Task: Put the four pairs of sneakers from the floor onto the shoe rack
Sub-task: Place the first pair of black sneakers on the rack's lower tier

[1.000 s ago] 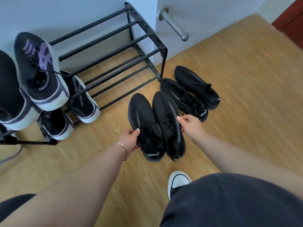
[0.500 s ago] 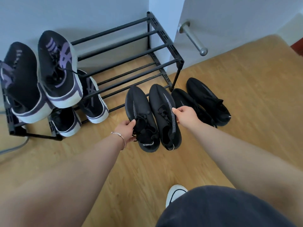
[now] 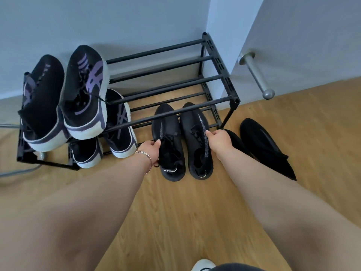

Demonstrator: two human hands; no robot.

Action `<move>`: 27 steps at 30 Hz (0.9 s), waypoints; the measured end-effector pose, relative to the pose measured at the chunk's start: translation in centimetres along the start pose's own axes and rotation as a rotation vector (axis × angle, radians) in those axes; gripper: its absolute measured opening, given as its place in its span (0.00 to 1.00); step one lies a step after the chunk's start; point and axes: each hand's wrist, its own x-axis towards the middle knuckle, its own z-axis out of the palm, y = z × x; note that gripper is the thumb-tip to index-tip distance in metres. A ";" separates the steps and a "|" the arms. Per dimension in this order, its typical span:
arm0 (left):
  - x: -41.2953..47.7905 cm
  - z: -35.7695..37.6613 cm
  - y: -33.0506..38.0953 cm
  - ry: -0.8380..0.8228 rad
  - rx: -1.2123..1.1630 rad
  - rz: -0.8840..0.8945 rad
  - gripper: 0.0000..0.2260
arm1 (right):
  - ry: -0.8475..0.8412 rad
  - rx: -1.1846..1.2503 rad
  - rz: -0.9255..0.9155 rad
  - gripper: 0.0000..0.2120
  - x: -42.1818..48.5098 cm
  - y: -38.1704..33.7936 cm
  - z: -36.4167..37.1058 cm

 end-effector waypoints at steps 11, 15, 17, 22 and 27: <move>0.0 0.7 -2.5 -0.032 -0.223 0.015 0.21 | -0.156 0.226 0.002 0.20 -0.7 2.8 -0.1; -1.0 0.5 -5.5 -0.082 -0.279 -0.026 0.29 | -0.216 0.204 -0.035 0.21 -3.2 6.7 0.0; -1.3 0.5 -6.9 -0.108 -0.272 -0.045 0.30 | -0.223 0.175 -0.074 0.25 -4.0 8.7 0.2; -1.9 1.9 -7.4 -0.193 -0.304 -0.060 0.20 | -0.207 0.260 -0.004 0.30 -5.2 9.2 0.5; -1.8 3.0 -6.9 -0.130 -0.252 -0.052 0.16 | -0.208 0.246 0.007 0.32 -4.6 9.0 0.9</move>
